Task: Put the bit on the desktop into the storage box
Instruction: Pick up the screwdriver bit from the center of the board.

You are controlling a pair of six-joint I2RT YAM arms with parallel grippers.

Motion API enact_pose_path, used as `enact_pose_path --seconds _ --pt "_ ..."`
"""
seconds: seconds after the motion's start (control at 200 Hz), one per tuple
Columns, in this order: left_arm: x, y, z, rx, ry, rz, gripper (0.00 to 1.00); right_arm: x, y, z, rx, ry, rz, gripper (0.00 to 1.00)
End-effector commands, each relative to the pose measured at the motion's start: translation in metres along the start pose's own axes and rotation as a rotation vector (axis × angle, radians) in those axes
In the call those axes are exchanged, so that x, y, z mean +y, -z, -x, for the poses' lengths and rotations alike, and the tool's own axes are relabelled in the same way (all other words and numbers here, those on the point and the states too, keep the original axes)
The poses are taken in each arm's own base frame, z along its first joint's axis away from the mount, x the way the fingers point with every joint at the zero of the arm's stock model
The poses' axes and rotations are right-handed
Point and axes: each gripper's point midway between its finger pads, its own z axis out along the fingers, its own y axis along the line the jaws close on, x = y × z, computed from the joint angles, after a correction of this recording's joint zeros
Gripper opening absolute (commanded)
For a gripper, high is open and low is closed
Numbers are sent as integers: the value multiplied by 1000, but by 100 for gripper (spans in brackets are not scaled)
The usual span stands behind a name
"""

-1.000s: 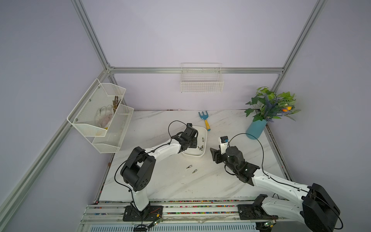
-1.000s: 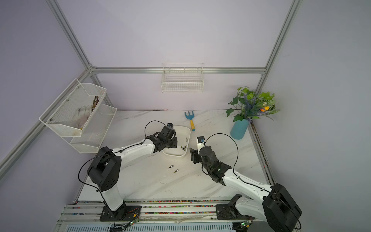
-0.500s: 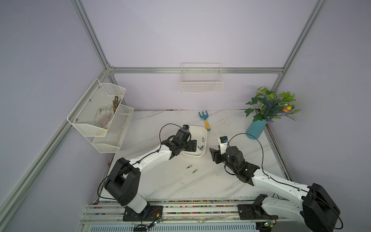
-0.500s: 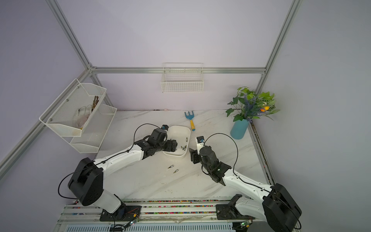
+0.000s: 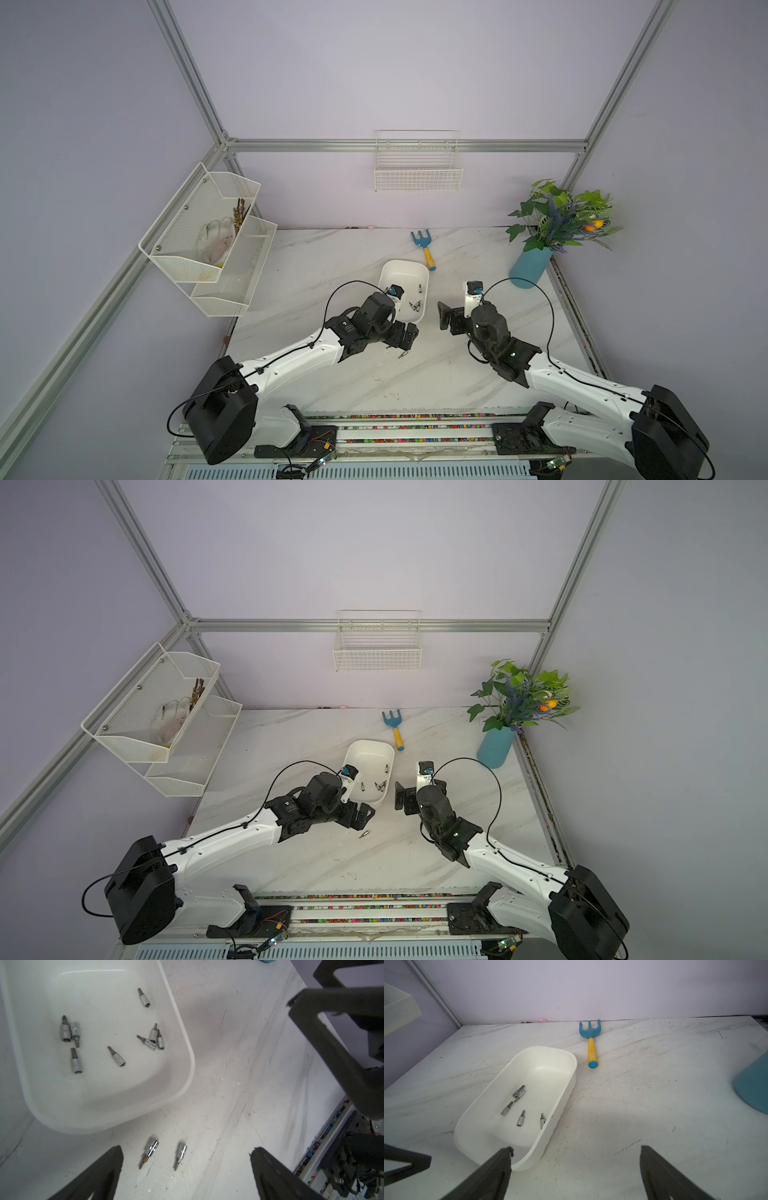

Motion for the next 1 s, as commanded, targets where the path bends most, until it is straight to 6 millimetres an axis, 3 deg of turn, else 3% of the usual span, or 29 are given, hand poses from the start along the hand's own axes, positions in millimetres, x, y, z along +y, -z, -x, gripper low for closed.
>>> enact_pose_path --seconds 0.0,0.22,0.4,0.995 --pt "-13 -7 -3 12 -55 -29 100 -20 3 3 -30 -48 -90 100" --pt "-18 -36 -29 120 -98 10 100 -54 9 4 -60 -108 -205 100" --pt "-19 -48 -45 177 -125 51 100 -73 12 2 -67 -176 -223 100" --pt "-12 -63 -67 255 -144 105 80 -59 5 -7 -55 -127 -112 100"
